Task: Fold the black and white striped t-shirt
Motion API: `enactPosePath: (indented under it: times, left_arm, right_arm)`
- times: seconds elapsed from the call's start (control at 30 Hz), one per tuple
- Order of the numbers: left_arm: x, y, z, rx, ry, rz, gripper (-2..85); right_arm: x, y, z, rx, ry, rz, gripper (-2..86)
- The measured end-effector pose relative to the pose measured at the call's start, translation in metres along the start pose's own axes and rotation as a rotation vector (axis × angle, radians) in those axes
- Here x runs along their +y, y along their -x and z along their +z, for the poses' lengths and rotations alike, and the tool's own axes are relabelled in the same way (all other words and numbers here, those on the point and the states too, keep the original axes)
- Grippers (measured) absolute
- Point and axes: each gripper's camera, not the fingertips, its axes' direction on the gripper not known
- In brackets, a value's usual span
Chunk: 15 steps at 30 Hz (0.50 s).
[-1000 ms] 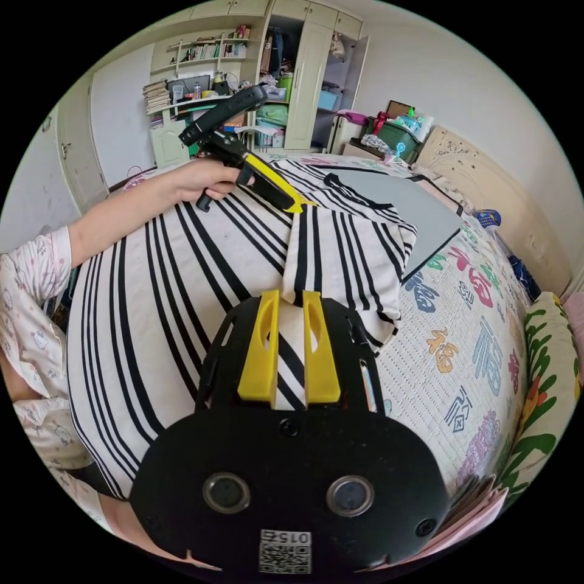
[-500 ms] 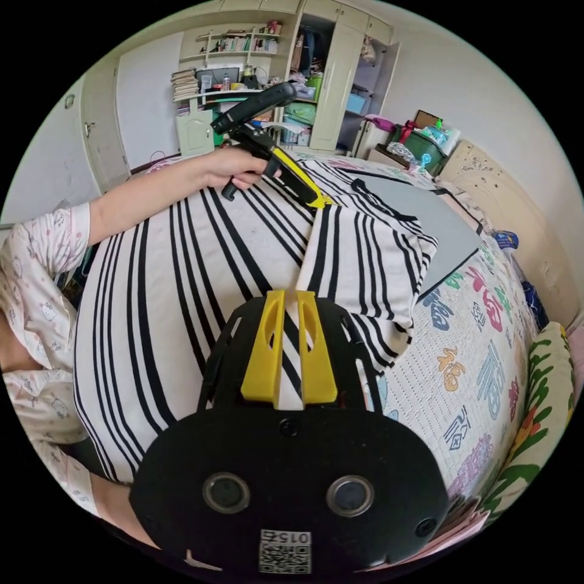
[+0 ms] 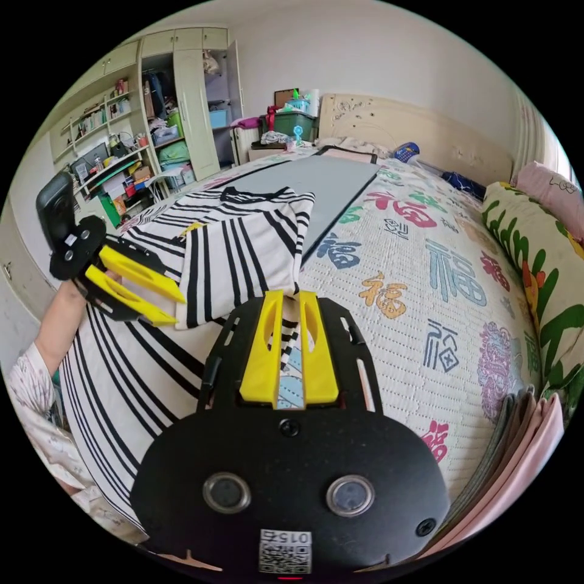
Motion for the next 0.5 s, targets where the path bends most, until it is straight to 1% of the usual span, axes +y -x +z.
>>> enactPosePath:
  times: [0.2,0.37,0.47,0.5]
  left_arm:
    - [-0.003,-0.004,-0.027,0.01,0.008,0.002,2.2]
    - [-0.007,0.004,-0.055,0.041,0.001,-0.017,2.2]
    - [-0.006,0.018,-0.101,0.07,-0.106,-0.064,3.3]
    - [-0.006,0.026,-0.13,0.053,-0.183,-0.1,4.7]
  right_arm:
    - [-0.016,-0.055,0.007,-0.03,0.065,0.027,0.3]
    - [-0.015,-0.101,-0.005,-0.075,0.044,0.056,-0.4]
    - [0.008,-0.163,-0.041,-0.195,-0.103,0.198,-0.5]
    - [0.025,-0.19,-0.059,-0.274,-0.19,0.224,-0.4]
